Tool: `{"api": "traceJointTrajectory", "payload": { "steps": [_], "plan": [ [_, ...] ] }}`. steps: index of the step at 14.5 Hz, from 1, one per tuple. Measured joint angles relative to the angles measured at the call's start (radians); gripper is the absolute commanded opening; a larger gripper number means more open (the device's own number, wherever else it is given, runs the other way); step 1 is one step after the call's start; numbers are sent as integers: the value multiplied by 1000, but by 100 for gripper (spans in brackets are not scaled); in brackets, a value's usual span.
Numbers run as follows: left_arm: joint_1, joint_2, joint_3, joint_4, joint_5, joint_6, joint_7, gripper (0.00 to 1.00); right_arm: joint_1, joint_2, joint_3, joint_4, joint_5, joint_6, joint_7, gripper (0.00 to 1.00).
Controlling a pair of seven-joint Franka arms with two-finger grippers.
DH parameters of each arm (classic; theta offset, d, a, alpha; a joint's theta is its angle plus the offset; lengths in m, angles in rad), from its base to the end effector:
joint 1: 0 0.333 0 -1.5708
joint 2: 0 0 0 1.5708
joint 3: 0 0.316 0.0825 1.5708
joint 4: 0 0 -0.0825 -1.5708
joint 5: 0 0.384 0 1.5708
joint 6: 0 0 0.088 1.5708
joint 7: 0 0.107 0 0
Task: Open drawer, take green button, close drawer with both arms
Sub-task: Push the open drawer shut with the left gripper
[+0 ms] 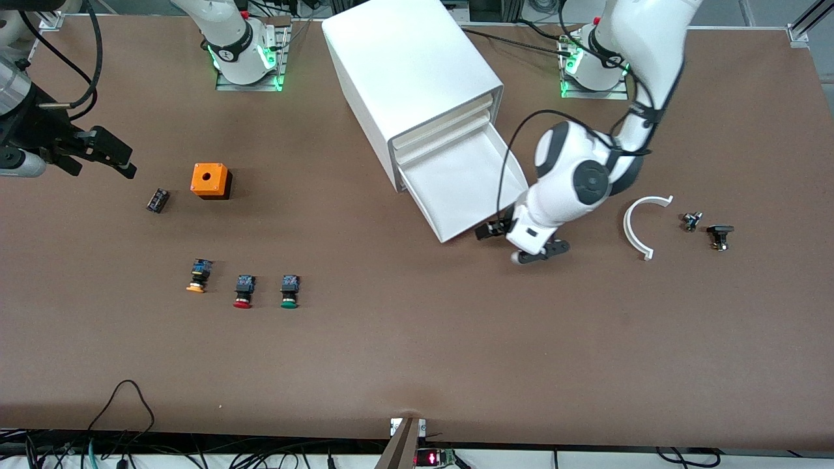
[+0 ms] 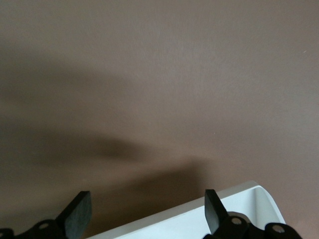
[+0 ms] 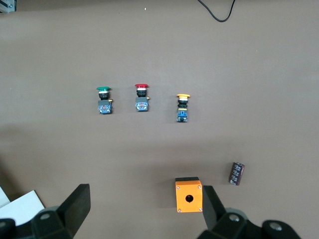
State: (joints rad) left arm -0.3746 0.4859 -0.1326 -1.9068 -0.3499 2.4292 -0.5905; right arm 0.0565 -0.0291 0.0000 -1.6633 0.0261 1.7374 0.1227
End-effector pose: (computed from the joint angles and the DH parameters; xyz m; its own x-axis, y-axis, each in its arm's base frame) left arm 0.5564 -0.3055 0.2478 0.9289 0.3299 -0.1685 0.3631 -0.9007 0.2384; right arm 0.5593 0.0340 0.6119 0.9926 -0.0707 0.0990 -0.0672 -0.9970 -0.0385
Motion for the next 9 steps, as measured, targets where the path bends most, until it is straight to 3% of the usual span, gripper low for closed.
{"api": "traceJointTrajectory", "payload": {
  "steps": [4, 9],
  "plan": [
    [-13, 29, 13, -13, 108, 42, -116, 100, -2, 0, 0, 0, 0, 0, 0, 99],
    [-30, 32, -7, -37, 126, 16, -211, 100, -2, -1, 0, 1, 0, 0, 0, 99]
  ]
}}
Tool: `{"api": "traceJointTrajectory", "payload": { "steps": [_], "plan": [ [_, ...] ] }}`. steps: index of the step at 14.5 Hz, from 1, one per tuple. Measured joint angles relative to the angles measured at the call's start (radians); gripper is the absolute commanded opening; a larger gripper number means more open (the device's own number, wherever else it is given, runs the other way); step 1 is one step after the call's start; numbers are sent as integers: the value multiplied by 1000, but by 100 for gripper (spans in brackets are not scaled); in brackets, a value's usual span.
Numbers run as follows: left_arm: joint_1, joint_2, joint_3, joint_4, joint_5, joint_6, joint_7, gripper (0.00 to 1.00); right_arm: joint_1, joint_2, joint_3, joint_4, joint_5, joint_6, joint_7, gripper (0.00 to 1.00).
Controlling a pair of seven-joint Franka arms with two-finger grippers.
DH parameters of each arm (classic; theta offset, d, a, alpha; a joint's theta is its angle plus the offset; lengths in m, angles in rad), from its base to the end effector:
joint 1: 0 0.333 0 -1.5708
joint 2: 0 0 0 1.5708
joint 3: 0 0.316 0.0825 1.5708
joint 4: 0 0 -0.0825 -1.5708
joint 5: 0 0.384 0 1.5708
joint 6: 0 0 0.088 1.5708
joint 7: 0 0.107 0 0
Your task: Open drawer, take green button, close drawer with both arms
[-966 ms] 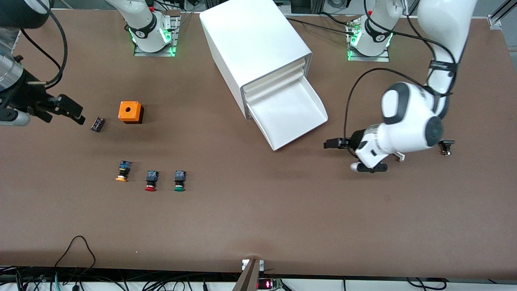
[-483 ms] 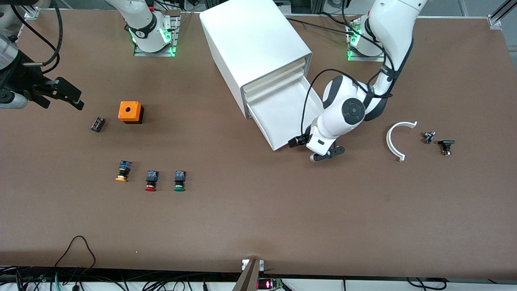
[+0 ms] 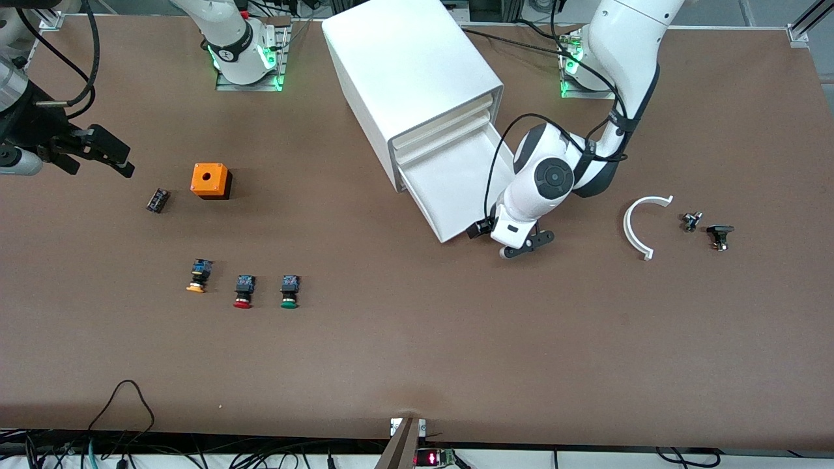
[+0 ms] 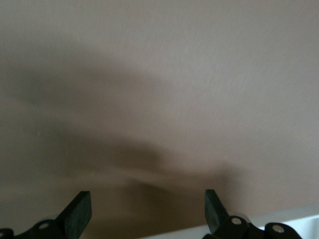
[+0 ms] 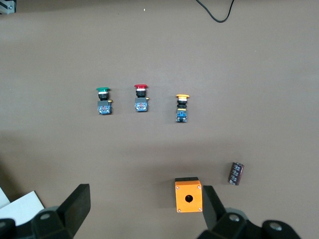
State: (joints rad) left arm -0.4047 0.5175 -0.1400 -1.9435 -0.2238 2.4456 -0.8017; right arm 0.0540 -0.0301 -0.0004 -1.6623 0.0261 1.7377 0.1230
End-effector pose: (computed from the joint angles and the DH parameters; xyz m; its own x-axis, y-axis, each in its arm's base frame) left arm 0.5323 -0.3192 0.2149 0.8921 0.4172 -0.1733 0.4395 -0.8903 0.1191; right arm 0.5591 0.0324 0.6130 0.9921 -0.0739 0.1013 -0.0703 -0.9968 -0.0388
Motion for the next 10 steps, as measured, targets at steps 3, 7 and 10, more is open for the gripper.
{"api": "traceJointTrajectory", "payload": {
  "steps": [3, 7, 10],
  "plan": [
    [1, -4, -62, -8, 0, -4, -75, 100, 0, -1, 0, 0, 0, 0, -2, 99],
    [10, -21, -189, -20, 0, -63, -125, 100, 0, -1, 0, 0, 0, 0, -29, 99],
    [67, -34, -290, -23, 0, -105, -132, 100, 0, -2, 0, 4, 0, 0, -34, 99]
  ]
}}
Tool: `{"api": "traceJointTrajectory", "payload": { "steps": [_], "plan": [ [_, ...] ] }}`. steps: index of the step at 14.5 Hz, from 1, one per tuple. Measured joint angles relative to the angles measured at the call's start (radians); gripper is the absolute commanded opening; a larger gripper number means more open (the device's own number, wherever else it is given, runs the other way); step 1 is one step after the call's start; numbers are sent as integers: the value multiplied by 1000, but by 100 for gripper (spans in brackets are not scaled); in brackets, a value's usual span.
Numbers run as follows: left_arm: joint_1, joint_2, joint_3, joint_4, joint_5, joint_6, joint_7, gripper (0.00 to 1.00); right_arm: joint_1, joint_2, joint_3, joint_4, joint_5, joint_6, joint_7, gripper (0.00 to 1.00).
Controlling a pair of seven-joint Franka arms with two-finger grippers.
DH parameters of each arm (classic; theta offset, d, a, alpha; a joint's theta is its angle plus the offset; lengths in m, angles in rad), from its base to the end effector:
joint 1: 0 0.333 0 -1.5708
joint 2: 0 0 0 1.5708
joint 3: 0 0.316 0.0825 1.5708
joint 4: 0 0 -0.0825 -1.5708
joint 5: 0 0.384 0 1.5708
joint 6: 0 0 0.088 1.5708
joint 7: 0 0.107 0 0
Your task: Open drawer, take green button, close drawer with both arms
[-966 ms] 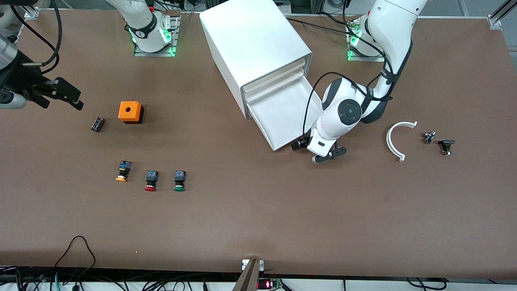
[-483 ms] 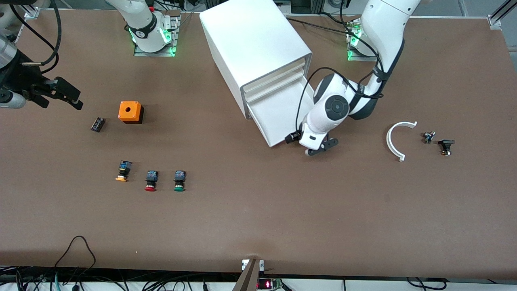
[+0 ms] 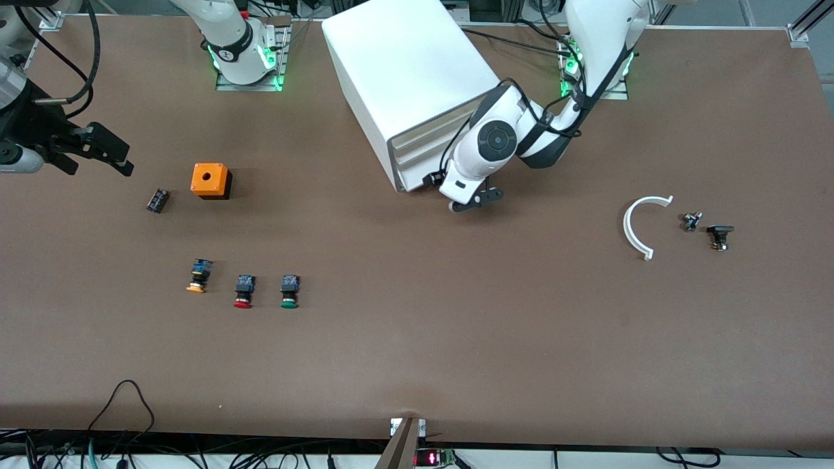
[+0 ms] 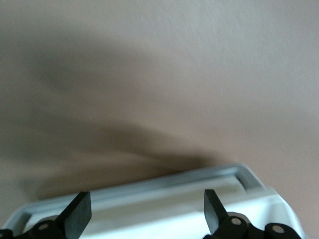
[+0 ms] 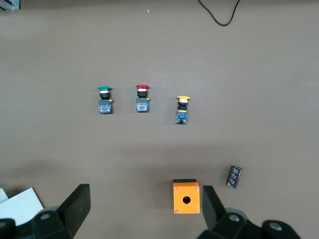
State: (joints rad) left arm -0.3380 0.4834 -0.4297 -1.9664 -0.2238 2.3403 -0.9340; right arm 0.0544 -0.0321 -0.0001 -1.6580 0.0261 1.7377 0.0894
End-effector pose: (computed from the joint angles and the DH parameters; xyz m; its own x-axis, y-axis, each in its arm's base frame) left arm 0.4418 -0.4191 0.2412 0.8863 0.3201 -0.3346 0.3738 -0.9210 0.1092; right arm 0.5587 0.0327 0.6162 0.9933 -0.0397 0.1087 -0.0360 -0.9987 -0.0359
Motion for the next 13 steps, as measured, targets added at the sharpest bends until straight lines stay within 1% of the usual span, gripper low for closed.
{"api": "traceJointTrajectory", "payload": {
  "steps": [2, 13],
  "plan": [
    [25, 0, -35, -7, 0, -9, 0, 100, 0, -1, 0, 3, 0, 0, -3, 99],
    [29, 12, -65, -18, -14, -9, 0, 100, 0, -2, 0, 12, 0, 0, -6, 99]
  ]
}}
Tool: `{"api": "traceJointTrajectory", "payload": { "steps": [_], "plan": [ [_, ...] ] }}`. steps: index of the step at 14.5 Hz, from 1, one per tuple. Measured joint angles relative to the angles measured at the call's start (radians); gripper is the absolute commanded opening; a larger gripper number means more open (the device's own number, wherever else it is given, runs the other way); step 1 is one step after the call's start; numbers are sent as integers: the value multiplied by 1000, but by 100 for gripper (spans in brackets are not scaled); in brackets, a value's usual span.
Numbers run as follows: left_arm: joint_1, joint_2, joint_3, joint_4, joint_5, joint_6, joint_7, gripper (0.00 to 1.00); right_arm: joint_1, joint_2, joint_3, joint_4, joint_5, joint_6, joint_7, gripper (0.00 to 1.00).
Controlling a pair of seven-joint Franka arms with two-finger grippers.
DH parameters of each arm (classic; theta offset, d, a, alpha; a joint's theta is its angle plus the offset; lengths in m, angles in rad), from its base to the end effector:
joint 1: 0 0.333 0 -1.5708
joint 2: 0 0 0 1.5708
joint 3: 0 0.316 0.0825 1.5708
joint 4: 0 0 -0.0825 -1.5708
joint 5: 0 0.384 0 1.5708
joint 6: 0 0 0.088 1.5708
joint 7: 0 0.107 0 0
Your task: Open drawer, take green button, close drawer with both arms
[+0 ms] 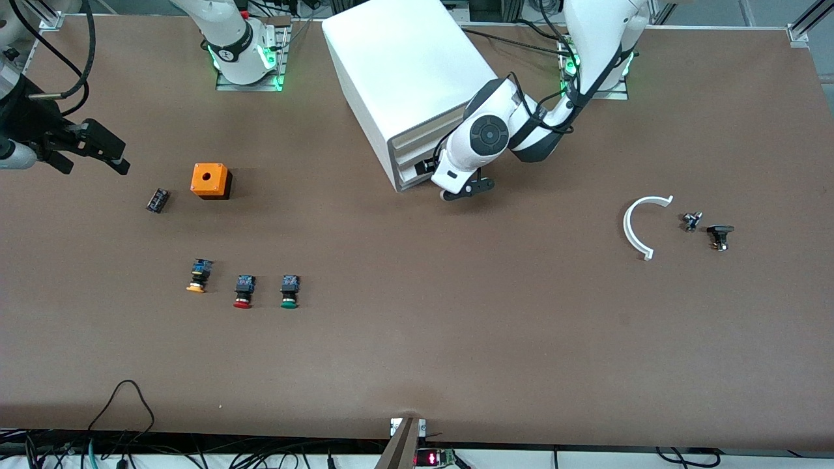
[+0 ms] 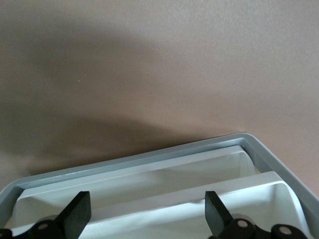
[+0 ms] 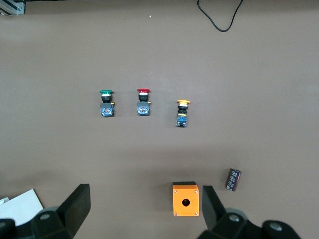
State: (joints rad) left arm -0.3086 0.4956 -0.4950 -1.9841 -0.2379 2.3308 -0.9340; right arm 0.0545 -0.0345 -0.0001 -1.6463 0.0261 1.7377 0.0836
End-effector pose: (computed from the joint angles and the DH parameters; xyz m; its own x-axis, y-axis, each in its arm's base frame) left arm 0.4210 -0.4304 0.2353 0.8762 0.2929 -0.3828 0.3561 -0.9286 0.1043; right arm 0.5584 0.0328 0.6233 0.9918 -0.0339 0.1229 -0.0296 -0.9989 -0.0365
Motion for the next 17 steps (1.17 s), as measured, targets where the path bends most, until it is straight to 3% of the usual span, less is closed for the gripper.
{"api": "traceJointTrajectory", "payload": {
  "steps": [5, 8, 13, 17],
  "plan": [
    [18, -10, -3, 34, 12, -16, 2, 100, 0, 0, 0, 0, 0, -1, 0, 99],
    [80, -35, 3, 113, 136, -75, 5, 100, 0, 0, 0, 3, 0, -9, -2, 99],
    [223, -90, 13, 269, 241, -296, 202, 100, 1, 0, 1, 45, 0, -94, -8, 99],
    [246, -201, 134, 315, 243, -415, 486, 100, 1, 3, 2, 48, 0, -100, -9, 99]
  ]
}}
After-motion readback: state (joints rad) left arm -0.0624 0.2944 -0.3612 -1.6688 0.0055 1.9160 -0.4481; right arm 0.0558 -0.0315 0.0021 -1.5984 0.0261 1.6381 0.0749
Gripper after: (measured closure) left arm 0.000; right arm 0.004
